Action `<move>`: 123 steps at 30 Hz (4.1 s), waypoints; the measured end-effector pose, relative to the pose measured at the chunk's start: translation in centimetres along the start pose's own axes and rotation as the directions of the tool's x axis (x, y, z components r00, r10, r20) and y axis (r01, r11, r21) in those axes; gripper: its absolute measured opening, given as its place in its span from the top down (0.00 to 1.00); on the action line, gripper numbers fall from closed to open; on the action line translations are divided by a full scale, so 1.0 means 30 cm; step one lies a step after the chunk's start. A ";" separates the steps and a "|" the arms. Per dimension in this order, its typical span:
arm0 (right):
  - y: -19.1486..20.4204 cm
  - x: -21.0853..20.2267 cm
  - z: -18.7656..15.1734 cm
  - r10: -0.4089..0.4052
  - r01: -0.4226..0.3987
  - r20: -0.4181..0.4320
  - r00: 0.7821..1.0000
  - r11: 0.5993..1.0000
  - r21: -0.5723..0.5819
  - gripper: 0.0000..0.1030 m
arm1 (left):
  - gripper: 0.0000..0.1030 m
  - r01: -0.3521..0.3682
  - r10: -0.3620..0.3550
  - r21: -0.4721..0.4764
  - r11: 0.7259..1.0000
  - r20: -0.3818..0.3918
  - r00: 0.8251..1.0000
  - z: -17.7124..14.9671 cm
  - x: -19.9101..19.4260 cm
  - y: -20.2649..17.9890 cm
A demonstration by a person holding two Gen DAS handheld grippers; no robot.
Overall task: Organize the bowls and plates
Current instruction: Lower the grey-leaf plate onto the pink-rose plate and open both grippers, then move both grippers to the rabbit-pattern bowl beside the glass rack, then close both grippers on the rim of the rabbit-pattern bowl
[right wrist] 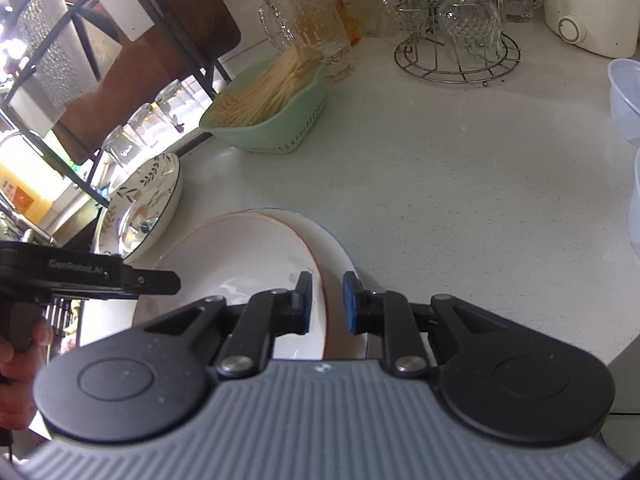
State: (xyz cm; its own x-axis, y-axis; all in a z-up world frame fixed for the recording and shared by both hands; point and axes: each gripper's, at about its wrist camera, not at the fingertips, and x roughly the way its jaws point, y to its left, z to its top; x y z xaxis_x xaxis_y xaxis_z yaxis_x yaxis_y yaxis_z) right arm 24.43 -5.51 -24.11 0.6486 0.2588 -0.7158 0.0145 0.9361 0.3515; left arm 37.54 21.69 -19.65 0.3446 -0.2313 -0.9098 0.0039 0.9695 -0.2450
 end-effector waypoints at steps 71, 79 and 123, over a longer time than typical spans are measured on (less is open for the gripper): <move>0.427 -0.033 0.272 0.320 -0.290 0.023 0.947 0.883 -0.369 0.80 | 0.50 -0.059 0.214 -0.403 0.913 0.351 0.911 -0.239 -0.436 0.223; 0.531 0.204 0.333 0.272 -0.281 -0.074 0.960 0.907 -0.315 0.69 | 0.44 -0.019 0.157 -0.397 0.918 0.320 0.934 -0.090 -0.314 0.453; 0.509 0.662 0.386 0.159 -0.211 -0.316 0.935 0.968 -0.135 0.84 | 0.82 0.140 -0.077 -0.315 0.939 0.202 0.976 0.284 0.065 0.791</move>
State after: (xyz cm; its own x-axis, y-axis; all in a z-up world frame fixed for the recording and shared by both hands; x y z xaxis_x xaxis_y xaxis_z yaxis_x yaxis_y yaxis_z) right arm 46.35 11.16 -25.97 0.3687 0.4666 -0.8040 -0.2249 0.8840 0.4099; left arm 46.30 44.95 -24.38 0.5261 -0.2845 -0.8014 -0.2438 0.8523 -0.4627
